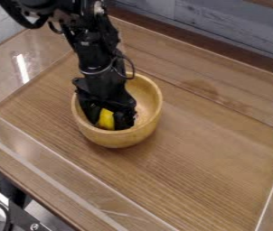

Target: Remove the lemon from inside the brown bowl and put it on the table

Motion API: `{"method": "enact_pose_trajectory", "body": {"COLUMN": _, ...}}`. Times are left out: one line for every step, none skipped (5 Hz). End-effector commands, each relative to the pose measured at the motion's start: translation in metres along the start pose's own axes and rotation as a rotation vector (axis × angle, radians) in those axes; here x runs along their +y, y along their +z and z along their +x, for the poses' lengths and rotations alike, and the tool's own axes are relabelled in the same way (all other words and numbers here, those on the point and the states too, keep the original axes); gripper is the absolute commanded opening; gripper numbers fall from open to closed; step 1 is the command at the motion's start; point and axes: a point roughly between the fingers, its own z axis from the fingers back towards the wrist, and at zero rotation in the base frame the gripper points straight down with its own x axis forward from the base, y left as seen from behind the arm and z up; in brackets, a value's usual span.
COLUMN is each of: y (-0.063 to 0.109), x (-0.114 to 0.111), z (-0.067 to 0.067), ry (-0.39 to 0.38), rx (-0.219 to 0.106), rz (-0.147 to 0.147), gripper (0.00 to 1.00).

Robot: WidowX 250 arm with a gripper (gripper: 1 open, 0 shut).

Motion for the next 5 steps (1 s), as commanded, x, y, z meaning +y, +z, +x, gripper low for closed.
{"method": "enact_pose_trajectory", "body": {"y": 0.009, "x": 0.006, "z": 0.016, "ry": 0.009, "rx": -0.055, "rz": 0.014, "gripper": 1.00}}
{"method": "enact_pose_trajectory", "body": {"y": 0.008, "x": 0.009, "z": 0.020, "ry": 0.017, "rx": -0.065, "rz": 0.011, "gripper": 1.00}}
{"method": "enact_pose_trajectory", "body": {"y": 0.007, "x": 0.011, "z": 0.025, "ry": 0.024, "rx": -0.076, "rz": 0.008, "gripper": 1.00}}
{"method": "enact_pose_trajectory", "body": {"y": 0.008, "x": 0.010, "z": 0.026, "ry": 0.025, "rx": -0.076, "rz": 0.008, "gripper": 0.00}}
{"method": "enact_pose_trajectory", "body": {"y": 0.011, "x": 0.009, "z": 0.027, "ry": 0.025, "rx": -0.076, "rz": 0.008, "gripper": 0.00}}
